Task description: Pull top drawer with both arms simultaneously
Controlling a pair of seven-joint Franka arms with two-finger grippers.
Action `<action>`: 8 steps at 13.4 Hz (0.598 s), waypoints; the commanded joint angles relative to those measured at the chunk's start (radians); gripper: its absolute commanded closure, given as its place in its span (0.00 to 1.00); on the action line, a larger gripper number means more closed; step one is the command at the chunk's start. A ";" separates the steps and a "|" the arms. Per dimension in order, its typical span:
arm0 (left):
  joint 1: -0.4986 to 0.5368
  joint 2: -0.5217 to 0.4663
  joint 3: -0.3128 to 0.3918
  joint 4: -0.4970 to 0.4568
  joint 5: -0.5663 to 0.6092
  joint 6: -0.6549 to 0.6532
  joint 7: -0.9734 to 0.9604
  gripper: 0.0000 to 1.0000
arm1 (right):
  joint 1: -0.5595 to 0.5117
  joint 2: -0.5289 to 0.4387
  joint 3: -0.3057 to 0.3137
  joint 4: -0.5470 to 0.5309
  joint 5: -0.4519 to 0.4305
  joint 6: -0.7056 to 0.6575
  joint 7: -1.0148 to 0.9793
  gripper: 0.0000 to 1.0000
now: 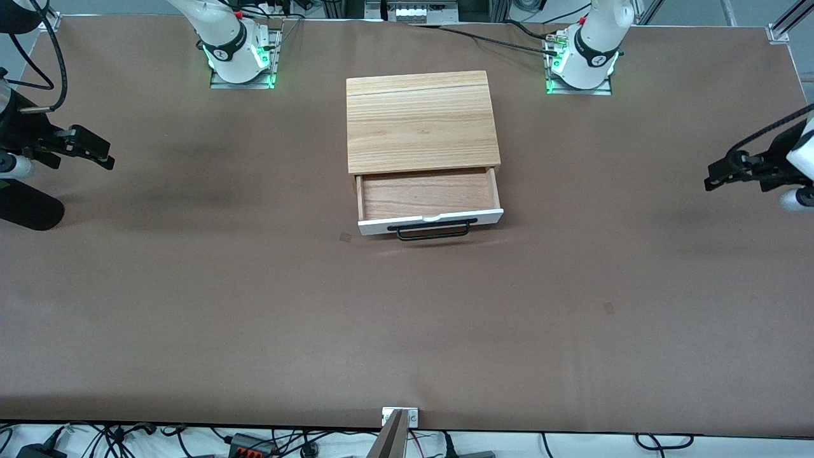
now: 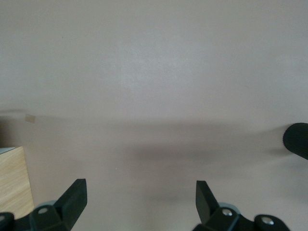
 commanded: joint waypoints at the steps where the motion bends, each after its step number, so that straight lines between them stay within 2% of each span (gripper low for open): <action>1: -0.110 -0.095 0.085 -0.086 -0.007 -0.004 0.021 0.00 | -0.008 -0.008 0.012 0.008 -0.011 0.002 -0.016 0.00; 2: -0.117 -0.087 0.099 -0.063 -0.001 -0.050 0.052 0.00 | -0.008 -0.008 0.012 0.007 -0.011 0.010 -0.014 0.00; 4: -0.115 -0.072 0.105 -0.028 -0.002 -0.063 0.074 0.00 | -0.008 -0.010 0.012 0.007 -0.011 0.015 -0.011 0.00; 8: -0.115 -0.073 0.096 -0.025 -0.013 -0.063 0.060 0.00 | -0.008 -0.010 0.012 0.004 -0.011 0.010 -0.010 0.00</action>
